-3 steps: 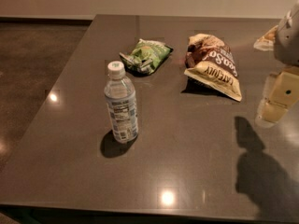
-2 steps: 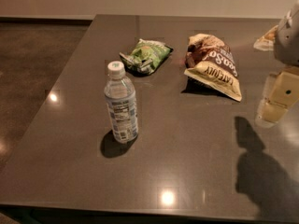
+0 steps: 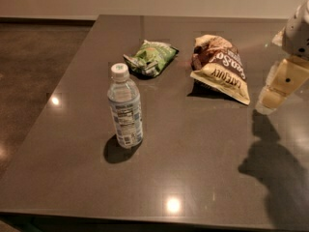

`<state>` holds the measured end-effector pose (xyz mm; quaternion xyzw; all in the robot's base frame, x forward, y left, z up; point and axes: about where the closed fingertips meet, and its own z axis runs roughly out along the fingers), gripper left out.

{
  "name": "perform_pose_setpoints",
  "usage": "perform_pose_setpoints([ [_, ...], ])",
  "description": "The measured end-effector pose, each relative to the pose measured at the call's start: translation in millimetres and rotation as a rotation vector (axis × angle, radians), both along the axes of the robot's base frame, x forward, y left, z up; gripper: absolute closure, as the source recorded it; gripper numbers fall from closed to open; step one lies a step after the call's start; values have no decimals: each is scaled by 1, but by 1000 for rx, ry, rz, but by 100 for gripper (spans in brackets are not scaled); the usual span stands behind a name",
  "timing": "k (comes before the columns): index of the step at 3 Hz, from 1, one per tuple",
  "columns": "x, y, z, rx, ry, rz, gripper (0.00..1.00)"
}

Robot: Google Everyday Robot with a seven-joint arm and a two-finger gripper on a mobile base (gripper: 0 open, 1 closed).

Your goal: Pick brown chip bag

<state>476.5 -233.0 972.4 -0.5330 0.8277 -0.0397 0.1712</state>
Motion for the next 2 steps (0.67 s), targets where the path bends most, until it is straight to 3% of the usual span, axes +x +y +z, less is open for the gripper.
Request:
perform_pose_setpoints([
  [1,37,-14,-8,51,-24,-142,0],
  [2,70,-18,-21,108,-40,-238,0],
])
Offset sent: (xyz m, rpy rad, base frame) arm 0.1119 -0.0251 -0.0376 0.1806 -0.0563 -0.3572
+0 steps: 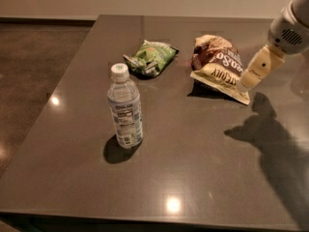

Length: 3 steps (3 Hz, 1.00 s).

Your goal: Pick brown chip bag

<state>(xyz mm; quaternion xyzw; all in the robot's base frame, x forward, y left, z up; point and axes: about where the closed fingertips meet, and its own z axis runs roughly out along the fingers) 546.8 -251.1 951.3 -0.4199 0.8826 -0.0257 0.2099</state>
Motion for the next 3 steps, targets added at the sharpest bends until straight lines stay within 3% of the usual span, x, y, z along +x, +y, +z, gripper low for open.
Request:
perform_pose_setpoints([
  [3,73,1,-52,77,-17,-143,0],
])
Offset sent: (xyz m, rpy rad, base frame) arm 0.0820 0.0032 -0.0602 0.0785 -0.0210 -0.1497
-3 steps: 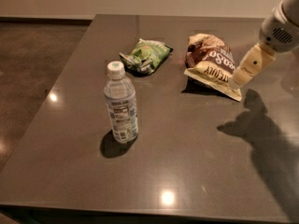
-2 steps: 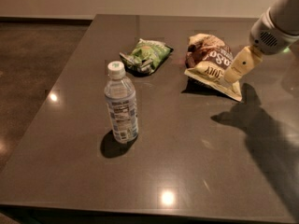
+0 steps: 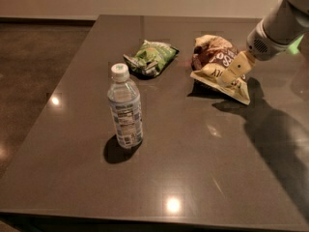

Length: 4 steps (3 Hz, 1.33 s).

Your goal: Pick brown chip bag

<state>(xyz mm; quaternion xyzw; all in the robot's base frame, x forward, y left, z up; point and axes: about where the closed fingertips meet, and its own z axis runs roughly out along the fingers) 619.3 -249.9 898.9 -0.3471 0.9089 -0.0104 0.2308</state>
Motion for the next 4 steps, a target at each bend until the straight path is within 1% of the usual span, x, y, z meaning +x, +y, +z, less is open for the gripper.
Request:
perform_pose_setpoints([
  [1,17,2,-15,29,3,-39,0],
  [2,26,10,-27,61,14,-50,0],
  [3,31,20,-35,91,28,-38,0],
  [4,29,30,-38,114,51,-22,25],
])
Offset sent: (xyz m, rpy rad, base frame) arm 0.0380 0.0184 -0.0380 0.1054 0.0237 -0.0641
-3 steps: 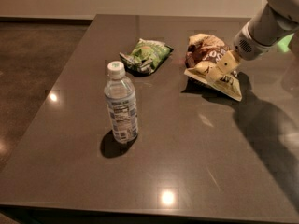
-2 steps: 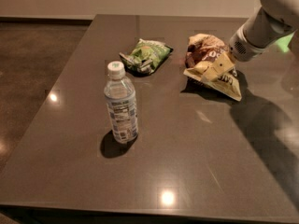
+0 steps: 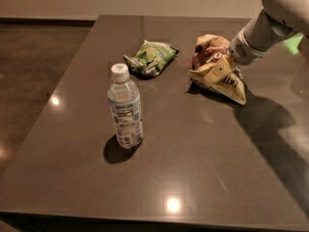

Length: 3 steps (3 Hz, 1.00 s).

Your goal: Pick brown chip bag

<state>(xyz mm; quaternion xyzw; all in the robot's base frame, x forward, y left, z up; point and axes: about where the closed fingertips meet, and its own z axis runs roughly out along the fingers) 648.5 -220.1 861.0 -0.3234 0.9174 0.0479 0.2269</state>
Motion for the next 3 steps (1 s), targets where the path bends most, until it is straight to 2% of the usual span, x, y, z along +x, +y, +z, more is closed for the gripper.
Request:
perform_pose_setpoints([
  [1,-2,3,0,9,9,5,47],
  [2,-5,4,14,14,-14,18,79],
  [3,-8,8,37,7,-61,40,100],
])
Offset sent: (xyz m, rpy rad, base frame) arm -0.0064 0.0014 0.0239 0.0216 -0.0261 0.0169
